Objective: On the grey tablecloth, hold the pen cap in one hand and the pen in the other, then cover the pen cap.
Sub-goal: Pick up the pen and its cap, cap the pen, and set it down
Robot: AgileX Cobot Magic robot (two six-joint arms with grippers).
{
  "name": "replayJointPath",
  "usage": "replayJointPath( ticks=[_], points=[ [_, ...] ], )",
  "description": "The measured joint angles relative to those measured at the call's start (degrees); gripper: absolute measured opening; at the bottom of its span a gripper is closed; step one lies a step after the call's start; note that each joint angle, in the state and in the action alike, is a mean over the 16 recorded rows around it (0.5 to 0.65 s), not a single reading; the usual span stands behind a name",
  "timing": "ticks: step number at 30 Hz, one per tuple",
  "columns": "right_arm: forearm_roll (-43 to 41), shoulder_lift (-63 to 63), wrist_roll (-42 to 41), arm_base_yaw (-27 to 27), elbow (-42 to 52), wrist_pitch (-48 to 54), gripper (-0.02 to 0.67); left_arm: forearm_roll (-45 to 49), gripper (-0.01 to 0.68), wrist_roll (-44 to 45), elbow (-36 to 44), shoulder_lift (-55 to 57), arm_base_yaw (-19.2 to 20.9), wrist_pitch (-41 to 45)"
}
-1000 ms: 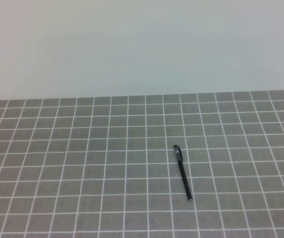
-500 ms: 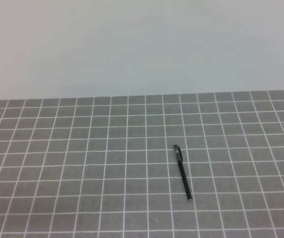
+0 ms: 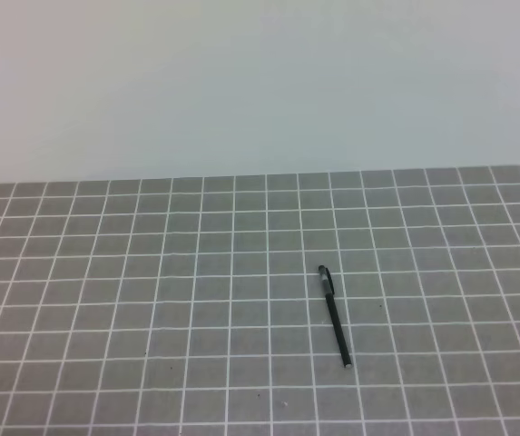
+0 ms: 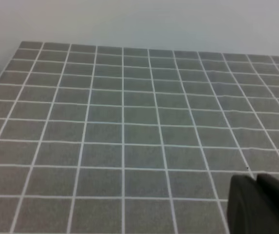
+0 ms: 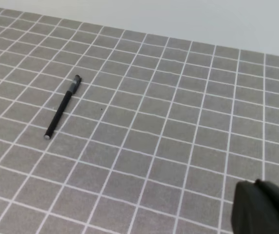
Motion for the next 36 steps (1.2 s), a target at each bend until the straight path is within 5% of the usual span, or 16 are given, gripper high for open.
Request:
replayJointPath(
  ticks=[36],
  points=[
    [0.3,-0.1,0.2,-0.1,0.1,-0.3,0.003,-0.4,-0.001,3.1,0.0,-0.7,2.1,2.1]
  ],
)
